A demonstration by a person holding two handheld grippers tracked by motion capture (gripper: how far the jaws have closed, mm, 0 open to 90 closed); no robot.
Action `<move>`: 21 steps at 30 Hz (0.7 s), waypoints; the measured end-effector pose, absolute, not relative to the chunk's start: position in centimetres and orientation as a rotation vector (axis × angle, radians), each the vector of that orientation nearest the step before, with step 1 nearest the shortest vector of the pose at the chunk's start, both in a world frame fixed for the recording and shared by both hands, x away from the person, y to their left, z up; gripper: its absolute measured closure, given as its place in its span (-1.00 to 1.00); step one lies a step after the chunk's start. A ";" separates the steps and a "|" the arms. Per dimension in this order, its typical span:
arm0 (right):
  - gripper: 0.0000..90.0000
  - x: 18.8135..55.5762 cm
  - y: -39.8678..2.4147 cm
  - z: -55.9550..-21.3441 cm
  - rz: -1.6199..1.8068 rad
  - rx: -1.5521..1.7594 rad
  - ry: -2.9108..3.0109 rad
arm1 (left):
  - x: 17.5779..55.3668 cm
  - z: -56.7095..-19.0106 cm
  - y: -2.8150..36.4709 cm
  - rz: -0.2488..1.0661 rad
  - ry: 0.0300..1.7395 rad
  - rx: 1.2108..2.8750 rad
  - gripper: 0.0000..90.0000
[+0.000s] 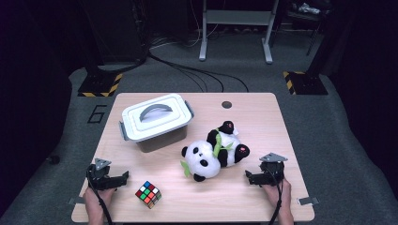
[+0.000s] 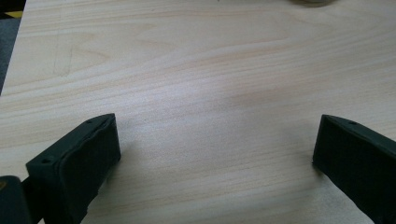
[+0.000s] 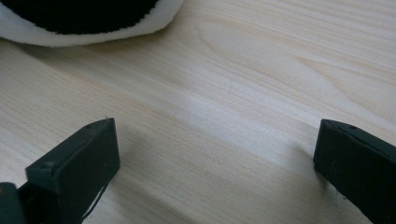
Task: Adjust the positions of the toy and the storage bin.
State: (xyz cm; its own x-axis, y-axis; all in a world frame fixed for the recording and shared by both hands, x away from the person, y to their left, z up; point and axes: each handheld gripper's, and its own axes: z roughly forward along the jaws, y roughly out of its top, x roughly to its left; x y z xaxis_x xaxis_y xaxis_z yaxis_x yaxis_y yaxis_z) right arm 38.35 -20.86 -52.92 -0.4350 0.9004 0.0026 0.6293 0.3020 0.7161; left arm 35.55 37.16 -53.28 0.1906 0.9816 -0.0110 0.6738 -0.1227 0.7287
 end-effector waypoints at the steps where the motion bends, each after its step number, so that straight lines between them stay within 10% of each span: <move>1: -1.00 38.3 -20.9 -52.9 0.919 1.366 2.174 | 35.6 -53.3 37.2 0.657 1.547 1.868 -0.99; 21: -1.00 38.3 -20.9 -52.9 0.919 1.371 2.169 | 35.5 -53.2 37.2 0.651 1.546 1.883 -0.98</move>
State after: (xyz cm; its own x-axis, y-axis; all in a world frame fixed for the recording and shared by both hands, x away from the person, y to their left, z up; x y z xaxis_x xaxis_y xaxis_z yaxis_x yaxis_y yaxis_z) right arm 38.33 -20.86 -52.90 -0.4300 0.9028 0.0025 0.6299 0.2981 0.7172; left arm 35.52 37.18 -53.18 0.1976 0.9803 -0.0067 0.6805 -0.1323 0.7208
